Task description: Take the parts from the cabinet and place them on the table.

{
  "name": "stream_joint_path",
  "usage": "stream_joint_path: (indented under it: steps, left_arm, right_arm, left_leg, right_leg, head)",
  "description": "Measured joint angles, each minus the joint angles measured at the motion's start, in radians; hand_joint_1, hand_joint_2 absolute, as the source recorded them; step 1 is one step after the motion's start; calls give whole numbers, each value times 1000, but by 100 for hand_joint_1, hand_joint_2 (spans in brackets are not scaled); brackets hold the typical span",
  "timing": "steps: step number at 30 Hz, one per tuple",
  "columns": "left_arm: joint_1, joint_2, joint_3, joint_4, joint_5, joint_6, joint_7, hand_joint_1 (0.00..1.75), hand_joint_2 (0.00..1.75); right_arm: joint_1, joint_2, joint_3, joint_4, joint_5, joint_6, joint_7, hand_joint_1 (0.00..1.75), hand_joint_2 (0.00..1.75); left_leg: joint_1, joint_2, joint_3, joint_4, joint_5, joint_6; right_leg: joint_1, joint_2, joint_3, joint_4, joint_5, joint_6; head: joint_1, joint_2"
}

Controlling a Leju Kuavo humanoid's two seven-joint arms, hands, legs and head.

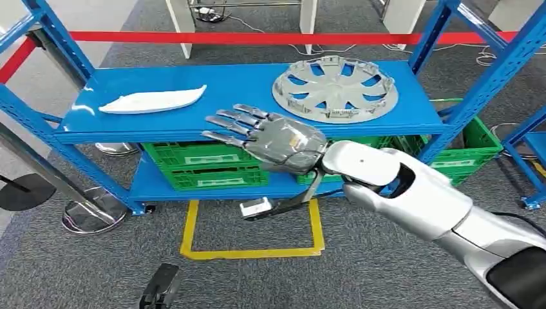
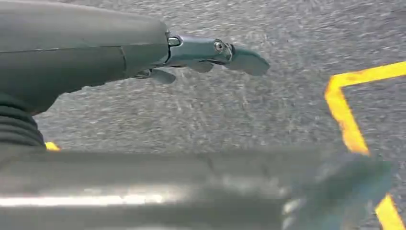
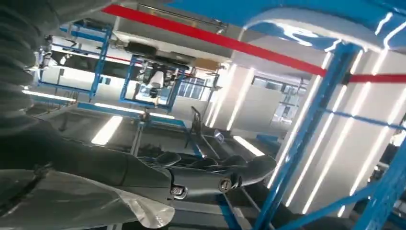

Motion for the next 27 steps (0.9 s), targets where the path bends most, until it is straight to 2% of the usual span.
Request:
stream_joint_path:
  steps: [3, 7, 10, 14, 17, 23, 27]
  left_arm:
    - [0, 0, 0, 0, 4, 1, -21, 0, 0]
    - [0, -1, 0, 0, 11, 15, -80, 0, 0]
    - [0, 0, 1, 0, 25, -19, -122, 0, 0]
    - [4, 3, 4, 0, 36, -60, -136, 0, 0]
    - [5, 6, 6, 0, 35, -59, -132, 0, 0]
    - [5, 11, 6, 0, 28, -56, -117, 0, 0]
    - [5, 12, 6, 0, 24, -57, -114, 0, 0]
  right_arm:
    - [-9, -9, 18, 19, -6, 8, 1, 0, 175]
    - [-12, -26, 36, 46, -21, 29, 15, 0, 175]
    - [-16, -47, 46, 73, -43, 74, 29, 0, 175]
    - [-24, -74, 49, 105, -95, 126, 53, 0, 175]
    - [-23, -85, 49, 120, -105, 121, 55, 0, 175]
    - [2, -90, 46, 133, -92, 44, 89, 0, 175]
    - [30, -90, 29, 137, -83, 27, 121, 0, 175]
  left_leg:
    - [0, 0, 0, 0, 0, 0]
    - [0, 0, 0, 0, 0, 0]
    - [0, 0, 0, 0, 0, 0]
    - [0, -1, 0, 1, 0, 0]
    - [-1, 0, -2, 5, -1, 1]
    - [-1, -1, -6, 13, -5, 7]
    - [-3, -1, -12, 18, -6, 15]
  right_leg:
    - [0, 0, 0, 0, 0, 0]
    - [0, 0, 0, 0, 0, 0]
    - [0, 0, 0, 0, 0, 0]
    - [0, 0, 0, 0, 0, 0]
    - [-1, 0, -1, -1, 1, 2]
    - [-1, -1, -1, -1, 2, 3]
    - [-2, -1, -2, -6, 6, 12]
  head:
    - [0, 0]
    - [0, 0]
    - [0, 0]
    - [0, 0]
    - [-1, 0]
    - [-1, 0]
    - [-1, 0]
